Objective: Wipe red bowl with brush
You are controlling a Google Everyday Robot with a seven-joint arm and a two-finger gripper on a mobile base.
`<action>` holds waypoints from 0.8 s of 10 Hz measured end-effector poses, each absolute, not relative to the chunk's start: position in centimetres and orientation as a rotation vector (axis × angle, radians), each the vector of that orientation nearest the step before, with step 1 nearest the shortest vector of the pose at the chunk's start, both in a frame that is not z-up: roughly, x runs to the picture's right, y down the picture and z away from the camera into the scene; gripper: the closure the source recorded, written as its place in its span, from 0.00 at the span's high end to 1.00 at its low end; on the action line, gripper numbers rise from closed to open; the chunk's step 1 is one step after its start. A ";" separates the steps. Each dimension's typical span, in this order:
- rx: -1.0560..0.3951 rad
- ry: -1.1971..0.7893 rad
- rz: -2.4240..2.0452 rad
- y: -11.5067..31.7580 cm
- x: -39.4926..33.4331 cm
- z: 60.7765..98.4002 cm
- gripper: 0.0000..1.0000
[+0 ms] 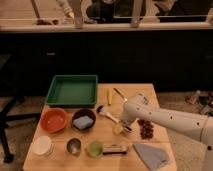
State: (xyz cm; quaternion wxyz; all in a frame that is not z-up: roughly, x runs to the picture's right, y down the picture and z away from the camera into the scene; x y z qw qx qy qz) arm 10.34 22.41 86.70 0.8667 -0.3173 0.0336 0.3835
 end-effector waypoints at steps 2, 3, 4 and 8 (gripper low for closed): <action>-0.660 0.075 0.797 22.3 10.7 86.5 0.41; -0.659 0.075 0.801 22.0 10.7 86.3 0.28; -0.655 0.074 0.808 21.7 10.9 86.2 0.19; -0.667 0.084 0.801 22.2 11.2 85.5 0.00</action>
